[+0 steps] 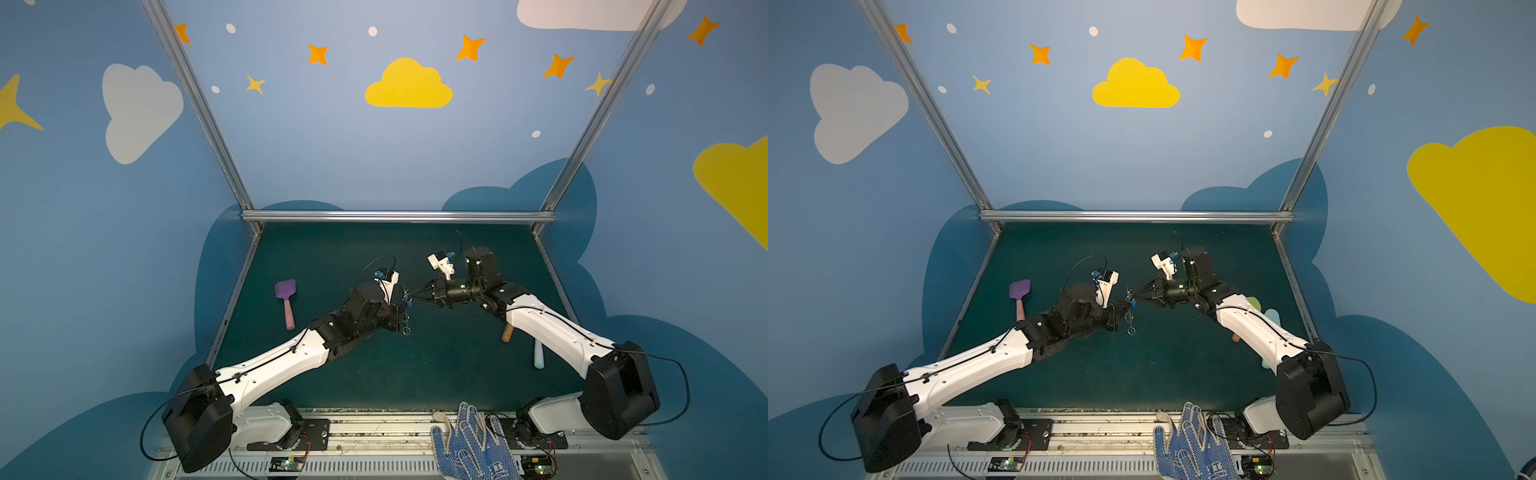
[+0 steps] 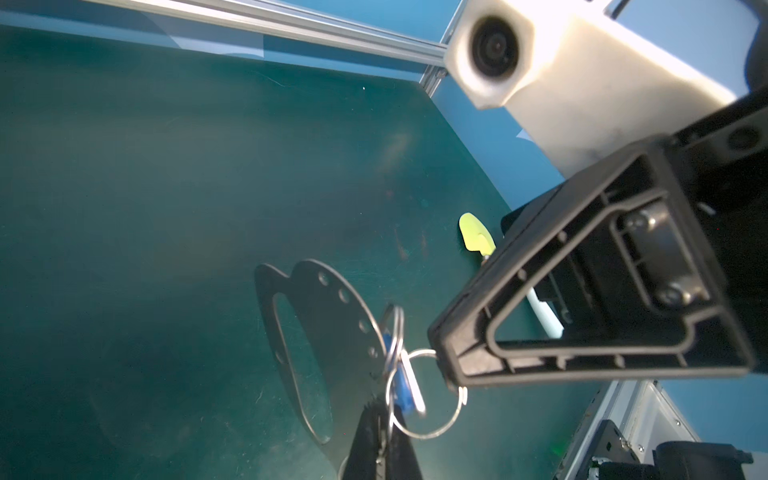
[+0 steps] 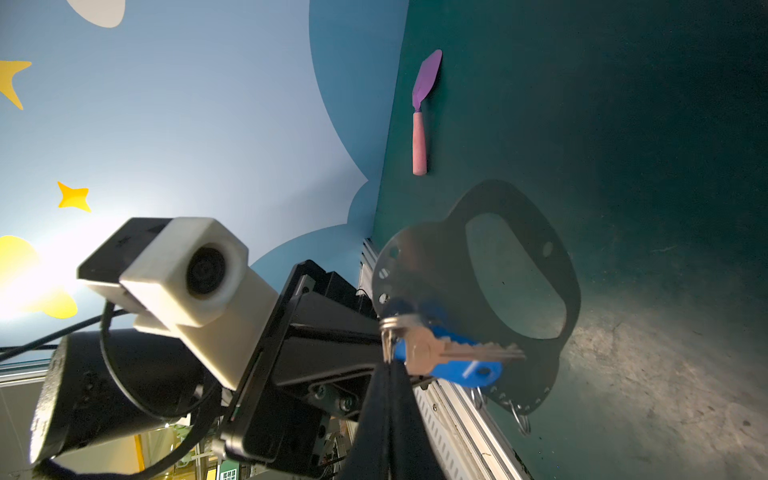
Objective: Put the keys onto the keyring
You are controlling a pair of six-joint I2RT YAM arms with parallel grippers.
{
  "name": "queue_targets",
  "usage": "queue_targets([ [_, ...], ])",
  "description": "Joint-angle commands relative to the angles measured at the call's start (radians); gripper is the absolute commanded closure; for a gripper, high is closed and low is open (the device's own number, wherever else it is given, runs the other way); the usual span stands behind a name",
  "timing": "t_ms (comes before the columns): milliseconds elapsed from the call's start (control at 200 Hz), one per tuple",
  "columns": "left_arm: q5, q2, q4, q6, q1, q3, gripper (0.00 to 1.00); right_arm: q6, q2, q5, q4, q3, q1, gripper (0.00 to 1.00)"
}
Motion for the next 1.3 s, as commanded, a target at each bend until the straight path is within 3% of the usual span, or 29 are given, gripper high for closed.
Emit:
queue_targets([
  [0, -0.036, -0.031, -0.024, 0.037, 0.006, 0.027, 0.96, -0.044, -0.011, -0.029, -0.054, 0.017, -0.001, 1.00],
  [210, -0.002, -0.032, -0.108, 0.091, 0.006, 0.052, 0.96, -0.163, 0.000, -0.043, -0.179, 0.057, -0.013, 1.00],
  [355, 0.038, -0.029, -0.155, 0.131, 0.006, 0.071, 0.96, -0.340, 0.028, -0.039, -0.373, 0.138, -0.015, 1.00],
  [671, 0.224, 0.006, -0.172, 0.184, 0.004, 0.105, 0.96, -0.497, 0.059, -0.018, -0.503, 0.232, 0.022, 1.00],
  [716, 0.226, 0.010, -0.170, 0.180, 0.003, 0.108, 0.96, -0.499, 0.069, -0.011, -0.516, 0.242, 0.033, 1.00],
  [881, 0.199, 0.005, -0.146, 0.157, 0.003, 0.096, 0.96, -0.412, 0.023, 0.027, -0.418, 0.190, 0.026, 0.82],
  [1036, 0.153, -0.004, -0.114, 0.107, 0.003, 0.069, 0.96, -0.352, -0.047, 0.088, -0.363, 0.140, 0.010, 0.72],
  [1292, 0.088, -0.024, -0.074, 0.043, 0.006, 0.040, 0.96, -0.255, -0.175, 0.171, -0.249, 0.031, 0.005, 0.70],
])
